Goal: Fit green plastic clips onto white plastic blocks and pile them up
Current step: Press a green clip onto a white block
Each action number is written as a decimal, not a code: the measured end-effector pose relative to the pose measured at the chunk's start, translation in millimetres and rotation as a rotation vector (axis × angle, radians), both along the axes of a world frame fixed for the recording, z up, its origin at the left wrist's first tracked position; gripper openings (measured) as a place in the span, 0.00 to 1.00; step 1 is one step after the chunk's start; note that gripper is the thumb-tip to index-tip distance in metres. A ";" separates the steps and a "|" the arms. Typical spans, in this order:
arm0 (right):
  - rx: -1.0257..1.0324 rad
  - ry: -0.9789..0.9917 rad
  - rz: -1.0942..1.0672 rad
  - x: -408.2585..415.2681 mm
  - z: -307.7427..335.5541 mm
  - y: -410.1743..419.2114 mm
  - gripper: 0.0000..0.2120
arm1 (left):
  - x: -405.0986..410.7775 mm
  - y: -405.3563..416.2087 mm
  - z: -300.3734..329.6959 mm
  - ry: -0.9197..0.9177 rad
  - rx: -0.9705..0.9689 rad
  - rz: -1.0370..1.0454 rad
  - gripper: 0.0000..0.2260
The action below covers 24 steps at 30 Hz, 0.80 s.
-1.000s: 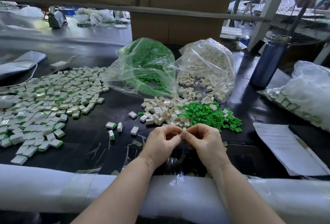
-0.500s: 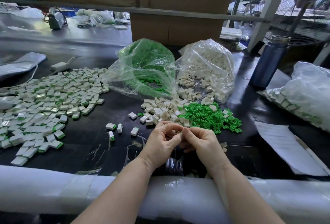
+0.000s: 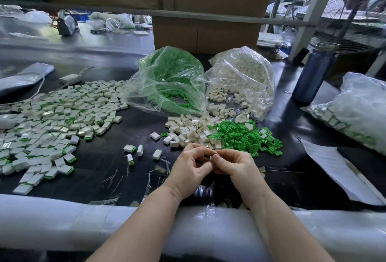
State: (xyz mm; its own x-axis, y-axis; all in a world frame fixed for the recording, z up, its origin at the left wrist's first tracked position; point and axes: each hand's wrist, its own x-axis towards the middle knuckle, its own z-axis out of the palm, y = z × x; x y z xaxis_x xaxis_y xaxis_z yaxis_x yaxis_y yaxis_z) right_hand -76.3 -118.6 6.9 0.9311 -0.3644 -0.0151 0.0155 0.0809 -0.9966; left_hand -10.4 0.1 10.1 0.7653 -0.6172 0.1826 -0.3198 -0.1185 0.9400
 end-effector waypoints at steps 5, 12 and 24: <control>-0.023 0.008 0.037 -0.3 1.4 -0.5 0.07 | 0.5 -0.2 0.0 0.018 -0.029 -0.009 0.07; -0.012 0.030 0.057 -0.4 1.0 -2.1 0.04 | -0.3 -0.2 0.8 0.021 -0.046 -0.033 0.07; -0.002 0.014 0.090 -2.5 6.1 0.5 0.08 | -1.9 -0.8 2.6 0.026 -0.070 -0.035 0.05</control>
State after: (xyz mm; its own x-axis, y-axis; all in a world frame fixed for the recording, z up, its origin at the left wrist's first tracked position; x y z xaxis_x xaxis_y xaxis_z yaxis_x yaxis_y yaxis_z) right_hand -78.8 -118.1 13.0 0.9597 -0.2796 -0.0276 -0.0056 0.0790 -0.9969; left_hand -12.3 -0.7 12.7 0.7486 -0.6299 0.2068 -0.2979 -0.0410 0.9537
